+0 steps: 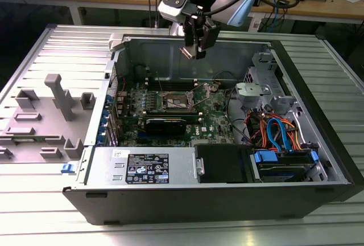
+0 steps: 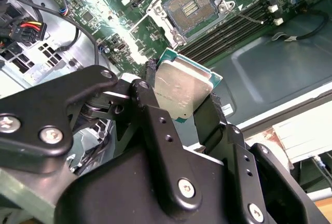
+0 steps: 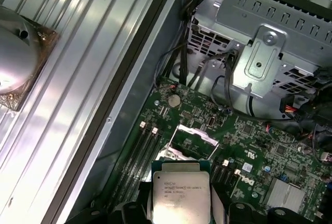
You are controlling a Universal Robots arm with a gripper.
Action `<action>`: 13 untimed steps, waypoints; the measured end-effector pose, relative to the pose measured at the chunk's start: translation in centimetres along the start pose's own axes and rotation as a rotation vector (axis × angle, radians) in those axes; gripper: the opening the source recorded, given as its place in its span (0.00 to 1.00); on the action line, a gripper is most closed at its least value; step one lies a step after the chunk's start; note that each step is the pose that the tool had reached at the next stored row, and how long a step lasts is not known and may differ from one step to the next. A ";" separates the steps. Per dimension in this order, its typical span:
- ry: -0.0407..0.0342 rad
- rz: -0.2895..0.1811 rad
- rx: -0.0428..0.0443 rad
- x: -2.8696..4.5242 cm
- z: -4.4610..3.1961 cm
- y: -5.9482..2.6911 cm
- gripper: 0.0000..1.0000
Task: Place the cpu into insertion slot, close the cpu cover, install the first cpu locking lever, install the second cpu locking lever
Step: 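Place the cpu into insertion slot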
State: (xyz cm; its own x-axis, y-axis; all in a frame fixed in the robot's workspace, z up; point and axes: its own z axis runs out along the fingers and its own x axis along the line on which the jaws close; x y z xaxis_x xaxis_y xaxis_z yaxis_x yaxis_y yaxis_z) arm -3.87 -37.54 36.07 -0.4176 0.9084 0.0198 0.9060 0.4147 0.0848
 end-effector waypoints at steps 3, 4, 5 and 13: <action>-0.0029 0.042 0.0007 -0.04 0.10 -0.02 0.54; -0.0043 0.061 0.0011 -0.04 0.15 -0.02 0.54; -0.0065 0.088 0.0006 -0.05 0.21 -0.03 0.54; -0.0141 0.182 0.0007 -0.08 0.43 -0.07 0.54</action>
State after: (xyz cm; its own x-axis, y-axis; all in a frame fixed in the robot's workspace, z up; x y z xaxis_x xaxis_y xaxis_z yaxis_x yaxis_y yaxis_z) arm -3.88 -37.62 35.64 -0.2457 0.9691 0.0207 0.9666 0.2434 0.0804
